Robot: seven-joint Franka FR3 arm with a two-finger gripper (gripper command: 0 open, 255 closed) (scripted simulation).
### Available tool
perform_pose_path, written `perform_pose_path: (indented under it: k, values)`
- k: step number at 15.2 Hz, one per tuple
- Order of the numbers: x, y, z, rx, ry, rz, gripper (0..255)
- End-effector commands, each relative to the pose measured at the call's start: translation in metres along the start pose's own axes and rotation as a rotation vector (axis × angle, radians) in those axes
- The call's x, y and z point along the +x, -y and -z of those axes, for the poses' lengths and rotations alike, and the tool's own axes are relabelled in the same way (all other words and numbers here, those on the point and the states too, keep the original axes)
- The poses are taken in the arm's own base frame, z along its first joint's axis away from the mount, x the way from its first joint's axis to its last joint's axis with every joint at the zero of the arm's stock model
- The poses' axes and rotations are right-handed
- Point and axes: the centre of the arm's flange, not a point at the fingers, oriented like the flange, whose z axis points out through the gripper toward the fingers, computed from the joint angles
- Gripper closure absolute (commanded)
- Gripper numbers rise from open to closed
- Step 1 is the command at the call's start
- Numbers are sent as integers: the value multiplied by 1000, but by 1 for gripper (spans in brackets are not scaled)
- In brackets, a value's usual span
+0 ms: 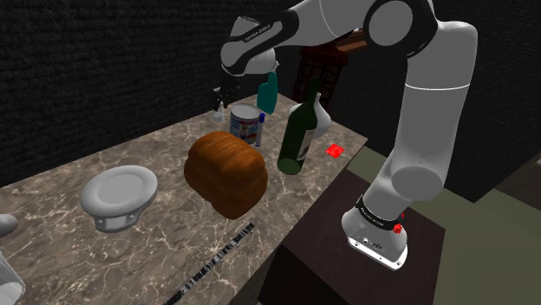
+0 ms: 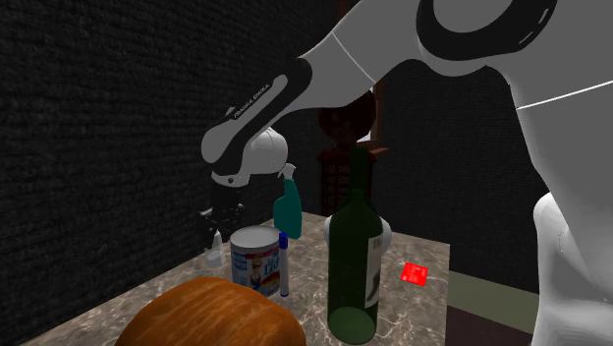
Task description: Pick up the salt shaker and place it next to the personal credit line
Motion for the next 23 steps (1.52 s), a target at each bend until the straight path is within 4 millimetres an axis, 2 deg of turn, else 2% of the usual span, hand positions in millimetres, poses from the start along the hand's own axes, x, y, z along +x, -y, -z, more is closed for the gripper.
perform_pose_path:
  k: [1, 3, 23]
  values:
    - [0, 0, 0, 0, 1, 0, 255]
    - [0, 0, 0, 0, 1, 0, 255]
    - [25, 13, 101, 0, 1, 0, 255]
